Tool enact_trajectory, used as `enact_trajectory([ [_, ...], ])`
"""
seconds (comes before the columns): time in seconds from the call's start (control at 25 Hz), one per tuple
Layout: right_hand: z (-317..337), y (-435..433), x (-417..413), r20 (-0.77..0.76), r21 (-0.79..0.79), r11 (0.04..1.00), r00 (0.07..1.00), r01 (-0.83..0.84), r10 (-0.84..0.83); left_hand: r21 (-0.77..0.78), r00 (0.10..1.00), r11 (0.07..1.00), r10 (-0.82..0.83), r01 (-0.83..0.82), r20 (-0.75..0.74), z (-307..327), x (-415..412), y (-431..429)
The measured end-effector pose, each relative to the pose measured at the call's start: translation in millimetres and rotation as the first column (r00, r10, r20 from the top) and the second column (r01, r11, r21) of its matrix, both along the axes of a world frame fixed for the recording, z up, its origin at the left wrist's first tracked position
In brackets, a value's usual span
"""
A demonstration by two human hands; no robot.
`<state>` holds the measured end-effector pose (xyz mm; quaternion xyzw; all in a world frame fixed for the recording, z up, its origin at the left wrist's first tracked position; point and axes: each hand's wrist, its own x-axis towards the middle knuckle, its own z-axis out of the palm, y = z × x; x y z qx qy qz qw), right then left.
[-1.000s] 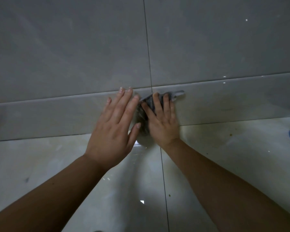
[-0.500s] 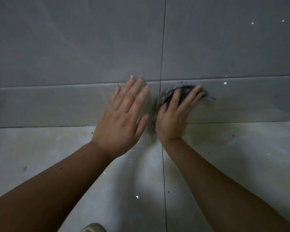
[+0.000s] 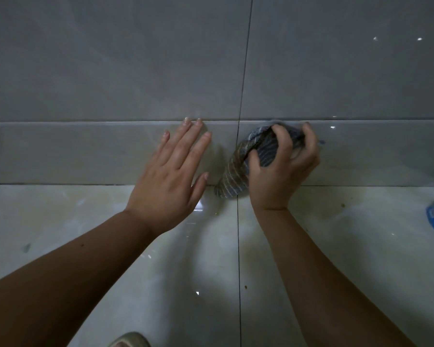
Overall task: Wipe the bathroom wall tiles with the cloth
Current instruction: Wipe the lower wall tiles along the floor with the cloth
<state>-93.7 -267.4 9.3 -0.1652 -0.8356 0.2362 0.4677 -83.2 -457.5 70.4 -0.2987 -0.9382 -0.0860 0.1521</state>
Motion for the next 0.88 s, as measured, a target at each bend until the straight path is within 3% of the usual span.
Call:
enact_trajectory([
  [0.08, 10.6, 2.2, 0.5, 0.000, -0.054, 0.998, 1.000, 0.016, -0.016, 0.007, 1.000, 1.000, 0.001, -0.001, -0.002, 0.8, 0.0, 0.8],
  [0.16, 18.2, -0.3, 1.8, 0.048, -0.270, 0.961, 0.996, -0.057, 0.072, 0.013, 1.000, 1.000, 0.006, -0.006, -0.004, 1.3, 0.6, 1.4],
  [0.28, 16.0, -4.4, 6.3, 0.203, -0.602, 0.795, 0.946, -0.081, 0.251, 0.011, 1.000, 1.000, -0.005, 0.005, -0.005, 0.0, 3.1, 1.6],
  [0.36, 13.8, -5.6, 6.9, 0.268, -0.826, 0.564, 0.861, -0.026, 0.433, 0.013, 1.000, 1.000, -0.005, 0.005, -0.001, -0.5, 3.2, 0.8],
  [0.44, 21.1, -3.0, 1.0, 0.177, -0.969, 0.246, 0.770, 0.027, 0.613, 0.021, 1.000, 1.000, 0.003, -0.003, 0.002, -0.5, 1.3, -0.2],
  [0.48, 26.6, 1.3, -2.0, 0.123, -0.989, 0.149, 0.716, 0.027, 0.687, 0.022, 1.000, 1.000, 0.009, -0.009, 0.003, -0.2, 0.1, -0.6],
  [0.56, 35.1, 11.0, -4.0, 0.019, -1.000, 0.025, 0.642, 0.000, 0.767, 0.027, 1.000, 1.000, 0.013, -0.013, 0.004, 1.4, -1.2, -0.9],
  [0.68, 37.1, 23.4, -0.5, -0.168, -0.984, -0.167, 0.660, -0.066, 0.732, 0.063, 1.000, 0.998, 0.006, -0.006, -0.009, 4.4, -1.3, 0.2],
  [0.76, 30.3, 24.8, -3.0, -0.207, -0.976, -0.196, 0.684, -0.096, 0.699, 0.071, 1.000, 0.997, 0.006, -0.005, -0.007, 4.5, -0.8, -0.4],
  [0.88, 13.6, 21.2, -9.5, -0.054, -0.998, -0.063, 0.628, -0.007, 0.776, 0.030, 1.000, 0.999, -0.020, 0.020, -0.004, 0.1, 2.7, 1.0],
])
